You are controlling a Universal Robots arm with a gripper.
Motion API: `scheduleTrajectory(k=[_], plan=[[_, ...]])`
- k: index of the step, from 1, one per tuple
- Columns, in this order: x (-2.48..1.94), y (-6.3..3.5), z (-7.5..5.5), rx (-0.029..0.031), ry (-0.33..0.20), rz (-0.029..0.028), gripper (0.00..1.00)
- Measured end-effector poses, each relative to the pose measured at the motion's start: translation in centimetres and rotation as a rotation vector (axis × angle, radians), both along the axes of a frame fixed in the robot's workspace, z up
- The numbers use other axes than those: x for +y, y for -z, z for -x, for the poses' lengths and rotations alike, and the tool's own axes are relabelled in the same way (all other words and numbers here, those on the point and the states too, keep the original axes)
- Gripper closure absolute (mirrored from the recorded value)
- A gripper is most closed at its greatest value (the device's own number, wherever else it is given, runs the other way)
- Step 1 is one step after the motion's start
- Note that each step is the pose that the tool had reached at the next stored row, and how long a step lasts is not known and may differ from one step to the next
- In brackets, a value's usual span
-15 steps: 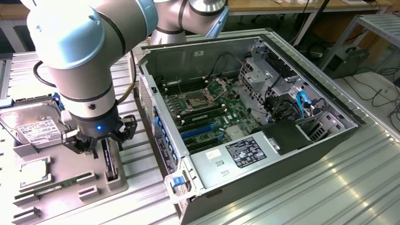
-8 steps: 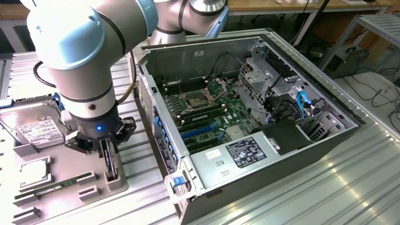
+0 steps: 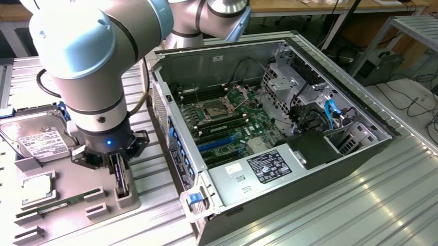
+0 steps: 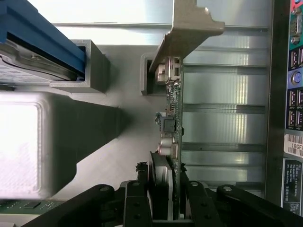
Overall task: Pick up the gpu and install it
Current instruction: 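Pick up the gpu and move the gpu toward the slot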
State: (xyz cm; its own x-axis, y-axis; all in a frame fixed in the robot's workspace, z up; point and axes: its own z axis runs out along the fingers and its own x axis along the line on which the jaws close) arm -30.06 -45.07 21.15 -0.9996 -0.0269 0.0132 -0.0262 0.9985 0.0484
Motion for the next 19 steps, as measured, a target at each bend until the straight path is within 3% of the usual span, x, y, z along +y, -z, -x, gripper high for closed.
scheduleTrajectory(k=[4,5,19], plan=[[-0.04,0.0,0.0,0.0001,0.0,0.0001,0.66],[-0.04,0.0,0.0,0.0001,0.0,0.0001,0.72],[-0.03,-0.31,0.01,-0.0001,0.0,0.0,0.72]])
